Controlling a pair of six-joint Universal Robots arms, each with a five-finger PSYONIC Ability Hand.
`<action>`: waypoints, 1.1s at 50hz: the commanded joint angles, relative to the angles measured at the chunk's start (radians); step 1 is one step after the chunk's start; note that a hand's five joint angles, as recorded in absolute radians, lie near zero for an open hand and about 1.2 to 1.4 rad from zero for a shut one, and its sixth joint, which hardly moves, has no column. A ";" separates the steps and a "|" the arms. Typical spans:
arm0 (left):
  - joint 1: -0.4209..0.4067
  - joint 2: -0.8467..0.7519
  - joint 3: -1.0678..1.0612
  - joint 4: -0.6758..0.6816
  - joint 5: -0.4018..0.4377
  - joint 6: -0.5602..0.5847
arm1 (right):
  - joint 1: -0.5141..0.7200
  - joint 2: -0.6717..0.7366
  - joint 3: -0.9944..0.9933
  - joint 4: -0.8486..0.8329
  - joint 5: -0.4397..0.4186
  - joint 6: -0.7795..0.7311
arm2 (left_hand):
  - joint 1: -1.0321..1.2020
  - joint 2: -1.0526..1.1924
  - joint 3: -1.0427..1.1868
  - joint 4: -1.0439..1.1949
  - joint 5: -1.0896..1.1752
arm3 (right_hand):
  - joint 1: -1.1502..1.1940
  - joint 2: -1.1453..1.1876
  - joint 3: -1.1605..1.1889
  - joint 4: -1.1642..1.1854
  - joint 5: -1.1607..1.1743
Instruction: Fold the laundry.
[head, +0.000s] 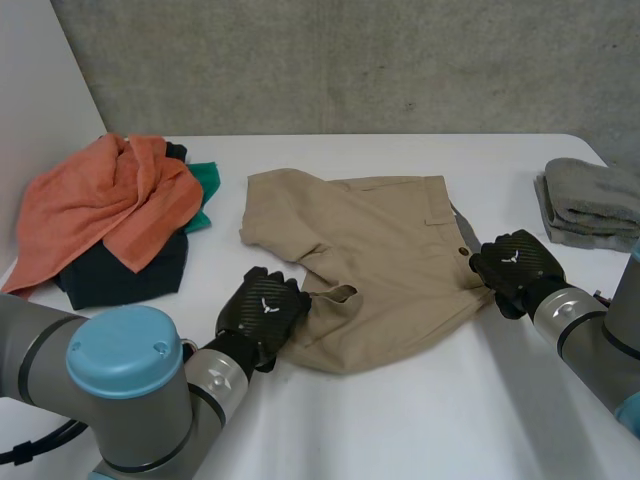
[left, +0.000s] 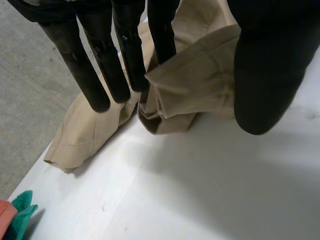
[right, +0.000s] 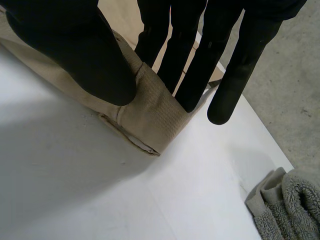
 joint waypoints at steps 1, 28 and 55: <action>0.002 -0.037 0.018 0.009 0.002 0.075 | 0.004 0.000 -0.002 0.001 0.003 0.001 | 0.796 0.799 0.808 0.805 0.802 | 0.319 0.221 0.215 0.199 0.215; -0.032 0.503 -0.069 -0.765 -0.151 -0.020 | -0.008 -0.437 -0.039 0.867 -0.004 -0.313 | 0.797 0.800 0.809 0.805 0.803 | 0.319 0.221 0.215 0.199 0.215; 0.057 -0.250 0.680 -0.223 -0.137 0.112 | 0.093 0.017 -0.356 0.300 0.217 -0.069 | 0.797 0.800 0.809 0.805 0.803 | 0.319 0.221 0.215 0.199 0.215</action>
